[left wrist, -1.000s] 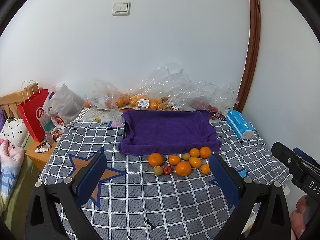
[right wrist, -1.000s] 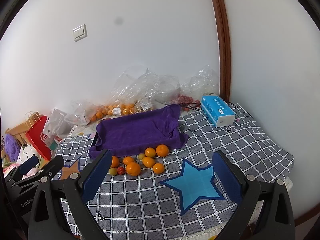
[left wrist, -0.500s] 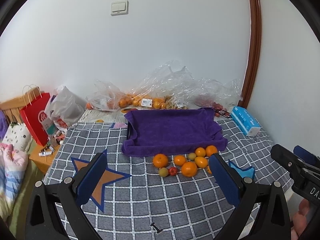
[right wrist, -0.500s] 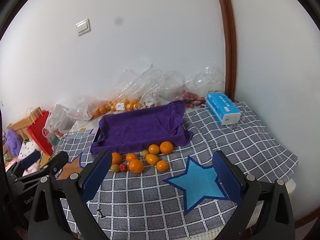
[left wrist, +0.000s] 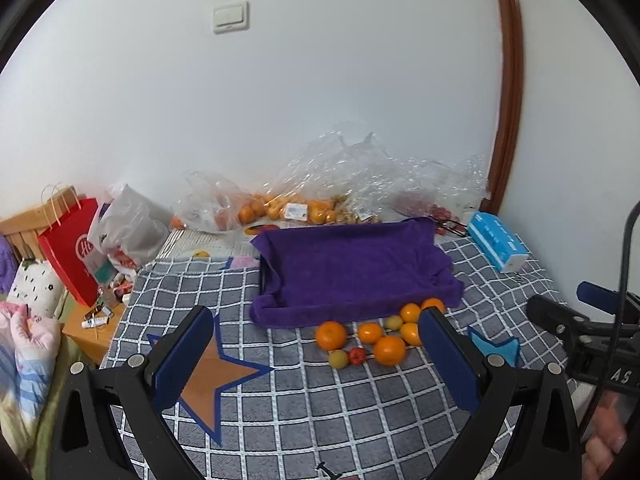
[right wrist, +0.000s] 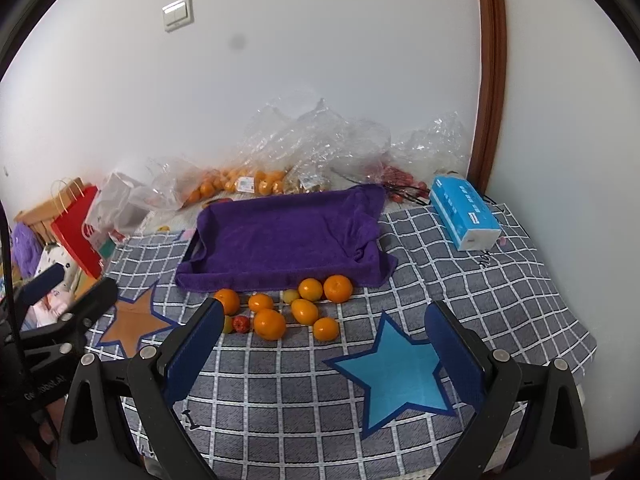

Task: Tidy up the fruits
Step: 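Move the right tool toward a large orange while the left tool approaches another orange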

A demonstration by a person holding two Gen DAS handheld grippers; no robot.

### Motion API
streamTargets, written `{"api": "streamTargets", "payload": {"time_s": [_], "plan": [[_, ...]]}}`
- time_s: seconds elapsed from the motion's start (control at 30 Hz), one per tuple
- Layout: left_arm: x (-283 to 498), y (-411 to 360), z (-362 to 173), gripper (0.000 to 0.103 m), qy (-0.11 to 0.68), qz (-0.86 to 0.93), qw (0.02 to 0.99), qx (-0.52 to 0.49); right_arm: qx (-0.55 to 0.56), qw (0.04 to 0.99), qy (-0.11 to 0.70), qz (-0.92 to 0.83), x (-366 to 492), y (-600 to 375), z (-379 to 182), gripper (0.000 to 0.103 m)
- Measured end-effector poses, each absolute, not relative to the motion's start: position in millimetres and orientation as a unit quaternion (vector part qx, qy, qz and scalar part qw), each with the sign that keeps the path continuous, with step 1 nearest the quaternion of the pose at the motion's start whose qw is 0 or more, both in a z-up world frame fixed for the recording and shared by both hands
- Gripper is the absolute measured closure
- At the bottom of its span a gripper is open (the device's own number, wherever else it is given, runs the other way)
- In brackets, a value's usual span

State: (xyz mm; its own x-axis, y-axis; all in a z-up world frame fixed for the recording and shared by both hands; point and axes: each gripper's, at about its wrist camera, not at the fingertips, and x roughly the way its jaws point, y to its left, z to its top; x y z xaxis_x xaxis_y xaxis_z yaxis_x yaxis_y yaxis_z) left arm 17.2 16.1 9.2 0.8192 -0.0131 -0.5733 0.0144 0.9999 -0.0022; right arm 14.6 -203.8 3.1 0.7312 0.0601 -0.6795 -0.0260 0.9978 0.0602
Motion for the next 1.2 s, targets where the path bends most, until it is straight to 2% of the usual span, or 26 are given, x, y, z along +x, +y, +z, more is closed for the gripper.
{"api": "streamTargets", "payload": {"time_s": [0.3, 0.6, 0.67, 0.8, 0.93, 1.0, 1.07, 1.17, 1.2], "plan": [[50.6, 35.8, -30.0, 0.000, 0.329, 0.005, 0.944, -0.008, 0.087, 0.927, 0.363, 0.032, 45.1, -230.1, -33.1, 0.001], [82.4, 33.6, -83.9, 0.002, 0.364, 0.003, 0.931, 0.027, 0.042, 0.922, 0.386, -0.001, 72.0, -231.0, -98.4, 0.005], [88.1, 38.2, -94.5, 0.003, 0.374, -0.002, 0.927, 0.014, 0.025, 0.920, 0.392, -0.001, 77.0, -226.3, -113.6, 0.008], [100.8, 52.8, -114.6, 0.009, 0.394, -0.008, 0.919, -0.020, 0.028, 0.906, 0.422, 0.022, 88.9, -220.3, -140.2, 0.022], [106.4, 67.3, -126.5, 0.011, 0.405, -0.024, 0.912, -0.056, 0.040, 0.897, 0.439, 0.047, 100.3, -215.4, -158.8, 0.037], [107.2, 72.1, -132.6, 0.011, 0.411, -0.041, 0.908, -0.073, 0.044, 0.892, 0.446, 0.061, 106.9, -212.0, -169.8, 0.039], [108.3, 74.2, -136.2, 0.011, 0.413, -0.045, 0.906, -0.078, 0.038, 0.887, 0.455, 0.070, 112.8, -207.3, -180.1, 0.046], [111.1, 73.8, -140.8, 0.014, 0.417, -0.064, 0.902, -0.086, 0.026, 0.890, 0.450, 0.070, 116.6, -201.7, -186.6, 0.050], [111.4, 72.1, -140.5, 0.018, 0.415, -0.075, 0.903, -0.087, 0.020, 0.891, 0.448, 0.072, 116.7, -200.1, -186.9, 0.053]]}}
